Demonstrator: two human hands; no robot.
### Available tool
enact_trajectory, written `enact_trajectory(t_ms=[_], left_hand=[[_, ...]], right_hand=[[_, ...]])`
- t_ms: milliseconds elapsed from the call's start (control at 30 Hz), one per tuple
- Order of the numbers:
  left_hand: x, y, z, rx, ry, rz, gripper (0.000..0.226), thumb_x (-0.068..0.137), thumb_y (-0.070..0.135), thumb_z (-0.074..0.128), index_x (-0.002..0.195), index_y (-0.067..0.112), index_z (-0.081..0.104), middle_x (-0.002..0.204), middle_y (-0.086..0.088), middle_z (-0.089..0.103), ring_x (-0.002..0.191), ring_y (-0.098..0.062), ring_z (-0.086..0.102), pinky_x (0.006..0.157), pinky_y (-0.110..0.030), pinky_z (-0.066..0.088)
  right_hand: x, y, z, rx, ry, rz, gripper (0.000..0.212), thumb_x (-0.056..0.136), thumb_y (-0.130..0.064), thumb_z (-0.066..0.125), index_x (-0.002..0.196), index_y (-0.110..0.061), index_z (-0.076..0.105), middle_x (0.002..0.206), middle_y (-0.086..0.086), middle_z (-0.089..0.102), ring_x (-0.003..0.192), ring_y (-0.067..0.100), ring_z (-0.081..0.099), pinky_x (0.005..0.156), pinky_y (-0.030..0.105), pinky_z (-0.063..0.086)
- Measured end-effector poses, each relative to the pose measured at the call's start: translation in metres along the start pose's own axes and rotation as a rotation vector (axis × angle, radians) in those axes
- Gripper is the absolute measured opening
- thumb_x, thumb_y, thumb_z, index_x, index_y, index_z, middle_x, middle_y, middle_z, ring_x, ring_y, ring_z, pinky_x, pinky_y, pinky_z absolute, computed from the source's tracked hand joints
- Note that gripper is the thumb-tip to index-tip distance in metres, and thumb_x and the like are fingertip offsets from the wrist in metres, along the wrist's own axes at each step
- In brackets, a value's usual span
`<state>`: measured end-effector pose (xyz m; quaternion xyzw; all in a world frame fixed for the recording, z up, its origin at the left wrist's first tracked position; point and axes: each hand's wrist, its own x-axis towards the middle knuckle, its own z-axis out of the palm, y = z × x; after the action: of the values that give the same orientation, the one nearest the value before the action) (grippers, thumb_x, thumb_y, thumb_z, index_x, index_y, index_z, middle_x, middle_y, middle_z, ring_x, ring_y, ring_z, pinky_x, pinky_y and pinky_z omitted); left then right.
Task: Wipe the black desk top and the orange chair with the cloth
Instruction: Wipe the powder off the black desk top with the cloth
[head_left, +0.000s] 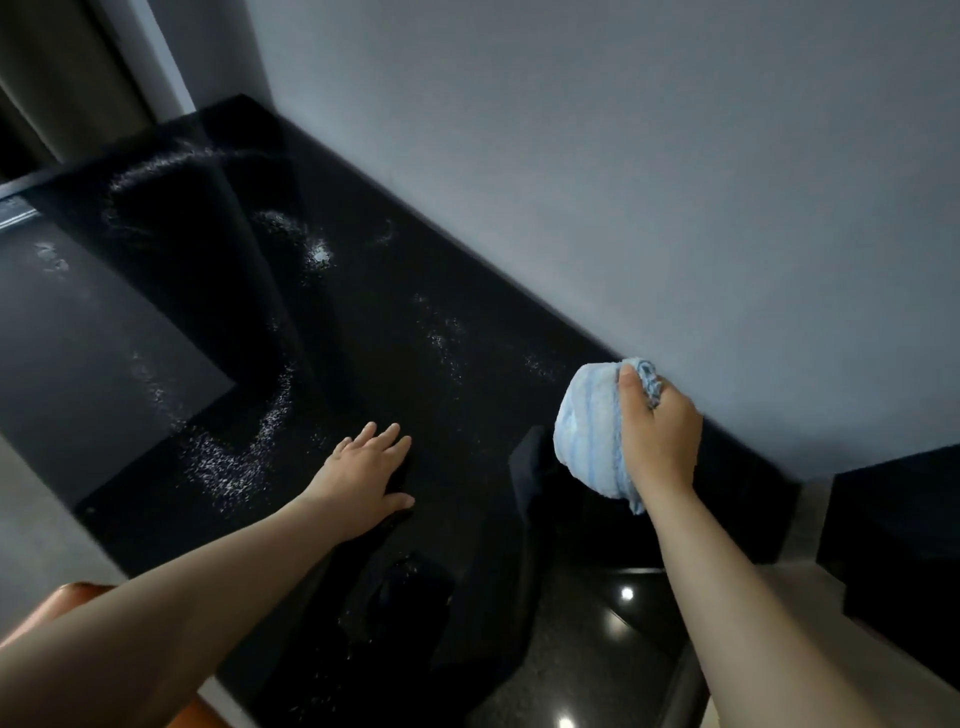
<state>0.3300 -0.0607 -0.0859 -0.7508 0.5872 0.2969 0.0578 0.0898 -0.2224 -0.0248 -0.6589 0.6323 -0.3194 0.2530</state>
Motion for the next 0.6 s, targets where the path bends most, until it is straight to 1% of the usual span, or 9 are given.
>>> enact_trajectory(t_ms=[33, 133, 200, 300, 433, 467, 533, 600], left_hand=[[0.008, 0.003, -0.001, -0.001, 0.020, -0.006, 0.086, 0.091, 0.052, 0.055, 0.155, 0.022, 0.006, 0.162, 0.001, -0.001, 0.149, -0.025, -0.005, 0.121, -0.041, 0.007], [0.028, 0.004, -0.001, 0.023, 0.057, -0.044, 0.095, 0.086, 0.057, 0.057, 0.154, 0.025, 0.000, 0.161, 0.000, -0.011, 0.148, -0.028, -0.013, 0.120, -0.044, 0.003], [0.037, 0.001, 0.003, 0.043, 0.060, -0.081, 0.102, 0.082, 0.063, 0.059, 0.154, 0.029, -0.004, 0.160, 0.001, -0.019, 0.146, -0.031, -0.019, 0.119, -0.048, 0.000], [0.048, -0.003, 0.011, 0.062, 0.039, -0.124, 0.110, 0.075, 0.071, 0.059, 0.152, 0.033, -0.010, 0.157, 0.004, -0.026, 0.144, -0.033, -0.023, 0.117, -0.051, -0.003], [0.052, -0.007, 0.020, 0.015, 0.013, -0.130, 0.114, 0.072, 0.070, 0.062, 0.151, 0.035, -0.012, 0.155, 0.008, -0.030, 0.144, -0.031, -0.024, 0.117, -0.053, -0.002], [0.052, -0.007, 0.021, -0.002, 0.015, -0.130, 0.115, 0.072, 0.069, 0.064, 0.151, 0.035, -0.012, 0.154, 0.009, -0.031, 0.144, -0.030, -0.025, 0.118, -0.053, -0.003], [0.052, -0.008, 0.021, -0.024, 0.017, -0.130, 0.115, 0.071, 0.068, 0.065, 0.150, 0.036, -0.012, 0.152, 0.012, -0.032, 0.143, -0.029, -0.026, 0.118, -0.052, -0.004], [0.053, -0.008, 0.021, -0.022, 0.021, -0.127, 0.115, 0.071, 0.068, 0.065, 0.150, 0.037, -0.013, 0.151, 0.012, -0.033, 0.142, -0.028, -0.028, 0.118, -0.052, -0.005]], right_hand=[[0.013, 0.004, 0.004, -0.019, 0.001, -0.002, 0.035, 0.097, -0.036, 0.051, 0.070, -0.013, 0.054, 0.062, -0.009, 0.053, 0.060, 0.010, 0.050, 0.057, 0.026, 0.035], [0.050, 0.017, 0.018, -0.063, 0.026, -0.064, 0.037, 0.097, -0.034, 0.052, 0.068, -0.010, 0.051, 0.060, -0.003, 0.052, 0.061, 0.019, 0.050, 0.059, 0.028, 0.031], [0.073, 0.027, 0.029, -0.081, 0.036, -0.102, 0.039, 0.097, -0.035, 0.051, 0.069, -0.008, 0.053, 0.062, 0.000, 0.055, 0.061, 0.019, 0.052, 0.057, 0.028, 0.032], [0.106, 0.040, 0.047, -0.104, 0.047, -0.144, 0.040, 0.096, -0.039, 0.050, 0.071, -0.009, 0.058, 0.066, 0.001, 0.060, 0.062, 0.018, 0.055, 0.059, 0.027, 0.039], [0.134, 0.048, 0.072, -0.166, 0.048, -0.304, 0.036, 0.095, -0.037, 0.051, 0.067, -0.015, 0.051, 0.064, 0.000, 0.057, 0.061, 0.016, 0.053, 0.062, 0.026, 0.039], [0.138, 0.051, 0.079, -0.183, 0.048, -0.321, 0.036, 0.096, -0.036, 0.051, 0.068, -0.014, 0.052, 0.066, 0.003, 0.059, 0.063, 0.017, 0.053, 0.064, 0.029, 0.041], [0.145, 0.059, 0.093, -0.208, 0.040, -0.339, 0.038, 0.096, -0.037, 0.049, 0.073, -0.008, 0.059, 0.072, 0.007, 0.064, 0.070, 0.019, 0.058, 0.074, 0.032, 0.047], [0.146, 0.066, 0.106, -0.214, -0.003, -0.317, 0.038, 0.096, -0.036, 0.049, 0.085, -0.004, 0.065, 0.082, 0.008, 0.067, 0.081, 0.020, 0.063, 0.081, 0.025, 0.046]])
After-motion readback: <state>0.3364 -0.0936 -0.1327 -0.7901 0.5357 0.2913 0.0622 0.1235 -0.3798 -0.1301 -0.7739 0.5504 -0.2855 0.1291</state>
